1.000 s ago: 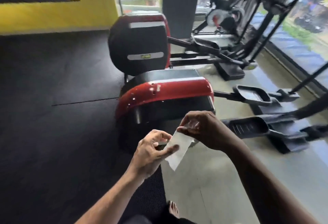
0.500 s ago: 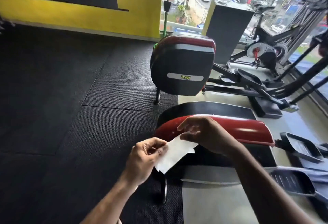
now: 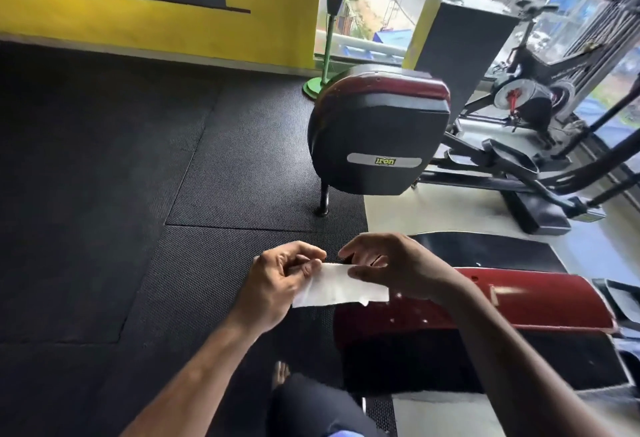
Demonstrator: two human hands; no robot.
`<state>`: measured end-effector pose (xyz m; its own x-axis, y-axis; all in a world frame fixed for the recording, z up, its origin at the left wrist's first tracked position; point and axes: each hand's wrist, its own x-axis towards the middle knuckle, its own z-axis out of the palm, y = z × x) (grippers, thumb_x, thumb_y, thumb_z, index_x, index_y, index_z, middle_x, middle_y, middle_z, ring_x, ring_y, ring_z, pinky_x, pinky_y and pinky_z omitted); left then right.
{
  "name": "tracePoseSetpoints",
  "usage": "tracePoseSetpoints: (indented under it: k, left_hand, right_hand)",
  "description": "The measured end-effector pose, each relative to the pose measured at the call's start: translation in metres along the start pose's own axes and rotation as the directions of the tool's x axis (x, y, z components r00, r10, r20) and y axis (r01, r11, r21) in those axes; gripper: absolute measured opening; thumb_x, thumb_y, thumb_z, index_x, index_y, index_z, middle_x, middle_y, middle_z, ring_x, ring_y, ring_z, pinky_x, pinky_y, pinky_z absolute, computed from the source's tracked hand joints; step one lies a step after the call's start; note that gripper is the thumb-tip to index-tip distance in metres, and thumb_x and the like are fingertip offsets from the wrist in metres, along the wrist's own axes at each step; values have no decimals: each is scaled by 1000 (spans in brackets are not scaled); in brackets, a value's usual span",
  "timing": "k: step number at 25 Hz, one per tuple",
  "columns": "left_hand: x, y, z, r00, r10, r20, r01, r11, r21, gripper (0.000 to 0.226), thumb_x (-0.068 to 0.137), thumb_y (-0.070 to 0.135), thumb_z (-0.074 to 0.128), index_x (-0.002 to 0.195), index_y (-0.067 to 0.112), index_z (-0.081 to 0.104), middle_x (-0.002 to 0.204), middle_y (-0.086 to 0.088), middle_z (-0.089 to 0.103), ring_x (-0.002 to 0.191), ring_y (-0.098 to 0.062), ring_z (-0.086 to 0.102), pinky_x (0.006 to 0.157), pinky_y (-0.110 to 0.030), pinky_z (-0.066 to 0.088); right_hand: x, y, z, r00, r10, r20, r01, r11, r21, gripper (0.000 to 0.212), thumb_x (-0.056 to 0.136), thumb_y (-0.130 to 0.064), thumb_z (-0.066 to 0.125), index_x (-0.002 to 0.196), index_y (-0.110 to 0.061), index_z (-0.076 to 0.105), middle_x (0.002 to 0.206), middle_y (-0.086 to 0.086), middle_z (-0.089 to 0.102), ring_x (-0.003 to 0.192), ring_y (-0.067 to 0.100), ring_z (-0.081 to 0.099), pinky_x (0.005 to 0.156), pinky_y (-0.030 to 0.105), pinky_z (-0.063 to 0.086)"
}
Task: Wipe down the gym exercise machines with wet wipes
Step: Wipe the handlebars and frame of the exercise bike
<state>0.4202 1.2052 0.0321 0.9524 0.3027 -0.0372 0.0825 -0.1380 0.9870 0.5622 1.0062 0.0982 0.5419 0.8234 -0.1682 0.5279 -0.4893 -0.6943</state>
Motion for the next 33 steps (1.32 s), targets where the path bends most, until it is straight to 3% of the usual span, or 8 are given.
tracePoseSetpoints:
  k: [5,8,11,15,20,25,29,33]
  left_hand:
    - [122,-21,-71,995,-5,95,-4,996,90,25,90,54,72,109,39,76,94,2,77,90,-15,73,81,-45,61]
    - [205,-18,-112,966,-109,233,113,994,-1,40,78,42,89,114,33,73,100,-11,76,91,-30,73,85,-47,63]
    - [289,-7,-155,959,-110,263,104,994,35,37,83,24,89,115,29,72,102,-7,78,92,-23,76,83,-41,64]
    - [385,-1,-202,969,-97,226,87,995,54,29,94,23,74,123,25,69,99,-1,79,91,-19,77,79,-38,65]
    - [530,-16,-272,973,-73,217,75,997,2,35,94,31,71,128,28,64,92,-8,79,79,-28,77,77,-50,65]
    - [661,-4,-332,911,-43,410,65,997,-41,39,90,25,78,127,27,65,88,-23,71,78,-39,70,74,-51,64]
    - [778,6,-336,849,-31,528,65,997,-46,39,90,19,81,126,18,66,85,-41,58,70,-27,57,65,-40,51]
    - [881,-6,-321,746,-314,588,405,914,-26,59,81,42,85,130,19,61,94,-16,74,83,-22,70,72,-36,55]
  right_hand:
    - [131,23,-3,999,0,-39,1,1000,30,7,92,-34,74,87,-29,74,78,-18,70,74,-6,63,68,10,45]
    - [209,36,-23,992,49,-113,-31,988,153,9,91,-21,76,82,-21,74,69,-18,66,64,-9,54,62,14,41]
    - [284,40,-52,997,62,-41,-47,953,298,8,89,-9,76,91,-17,76,76,-10,71,69,-3,57,65,16,44]
    - [384,41,-84,998,35,59,-51,955,293,29,88,-14,77,112,-30,75,91,0,73,82,13,65,76,35,56]
    - [533,40,-117,996,93,-3,-87,946,311,9,91,-19,76,99,-22,77,85,3,70,77,9,59,71,39,50]
    - [639,33,-144,969,221,-114,-113,800,589,21,88,-28,80,96,-10,72,84,29,66,75,26,57,68,46,44]
    - [706,47,-159,917,297,-268,-6,680,733,26,87,-3,77,112,-7,71,87,10,69,80,18,60,72,31,49]
    - [774,81,-185,753,526,-395,63,540,839,35,89,7,70,119,-11,70,89,6,71,77,17,62,65,24,50]
